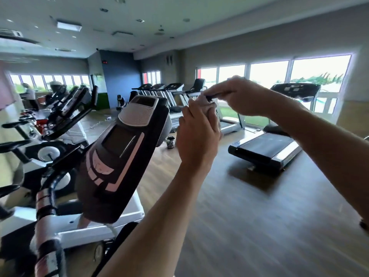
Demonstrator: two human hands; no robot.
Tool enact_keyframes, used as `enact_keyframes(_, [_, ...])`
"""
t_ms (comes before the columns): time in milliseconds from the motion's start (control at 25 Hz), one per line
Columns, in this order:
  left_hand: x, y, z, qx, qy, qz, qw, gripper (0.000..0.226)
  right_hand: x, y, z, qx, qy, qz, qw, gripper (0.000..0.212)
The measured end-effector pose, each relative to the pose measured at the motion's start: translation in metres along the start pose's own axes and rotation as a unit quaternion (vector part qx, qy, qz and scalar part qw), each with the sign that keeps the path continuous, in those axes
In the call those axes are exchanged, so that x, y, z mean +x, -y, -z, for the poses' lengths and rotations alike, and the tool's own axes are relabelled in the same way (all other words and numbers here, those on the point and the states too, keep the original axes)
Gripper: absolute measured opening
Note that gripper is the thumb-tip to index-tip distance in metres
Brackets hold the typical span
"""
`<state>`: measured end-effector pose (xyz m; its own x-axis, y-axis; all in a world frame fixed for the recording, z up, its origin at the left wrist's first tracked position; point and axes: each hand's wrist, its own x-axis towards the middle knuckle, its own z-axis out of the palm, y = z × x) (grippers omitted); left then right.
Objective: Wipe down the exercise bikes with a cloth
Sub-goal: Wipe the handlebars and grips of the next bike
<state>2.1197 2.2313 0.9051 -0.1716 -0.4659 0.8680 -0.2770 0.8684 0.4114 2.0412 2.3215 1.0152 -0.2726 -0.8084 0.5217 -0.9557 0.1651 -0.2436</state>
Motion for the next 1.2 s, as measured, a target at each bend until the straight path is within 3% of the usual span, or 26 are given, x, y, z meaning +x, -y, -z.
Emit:
enact_keyframes(80, [0.011, -0.005, -0.007, 0.016, -0.013, -0.011, 1.0, 0.042, 0.001, -0.007, -0.001, 0.017, -0.006, 0.025, 1.0, 0.059])
enact_keyframes(240, [0.001, -0.007, -0.007, 0.041, -0.028, -0.003, 0.999, 0.04, 0.002, -0.008, -0.002, 0.044, -0.014, 0.036, 0.998, 0.06])
enact_keyframes(400, [-0.035, 0.002, 0.004, 0.198, -0.004, -0.026, 0.98, 0.053, -0.004, -0.006, -0.005, 0.054, -0.031, 0.045, 0.997, 0.062])
enact_keyframes(520, [0.001, -0.007, 0.002, 0.076, -0.013, -0.043, 0.996, 0.034, -0.005, -0.005, -0.006, 0.034, -0.026, 0.07, 0.997, 0.06])
enact_keyframes(600, [0.021, -0.011, -0.001, 0.026, 0.003, -0.004, 1.0, 0.038, -0.005, -0.005, -0.005, 0.027, -0.024, 0.079, 0.996, 0.063])
enact_keyframes(720, [-0.006, -0.007, 0.004, 0.083, 0.017, 0.034, 0.996, 0.046, -0.007, -0.002, -0.005, 0.031, -0.038, 0.059, 0.997, 0.057])
enact_keyframes(840, [-0.036, 0.001, 0.015, 0.179, 0.022, -0.012, 0.984, 0.051, -0.009, 0.0, -0.006, 0.034, -0.049, 0.054, 0.997, 0.062])
enact_keyframes(920, [-0.012, -0.002, 0.013, 0.078, 0.048, -0.022, 0.996, 0.046, -0.007, -0.002, -0.008, 0.037, -0.051, 0.065, 0.996, 0.061])
enact_keyframes(1040, [0.03, -0.01, 0.001, -0.039, 0.047, 0.031, 0.998, 0.046, -0.003, -0.008, -0.012, 0.016, -0.064, 0.069, 0.995, 0.054])
enact_keyframes(1200, [-0.015, -0.004, 0.013, 0.069, 0.038, 0.05, 0.996, 0.049, -0.005, -0.008, -0.014, 0.044, -0.078, 0.064, 0.994, 0.062])
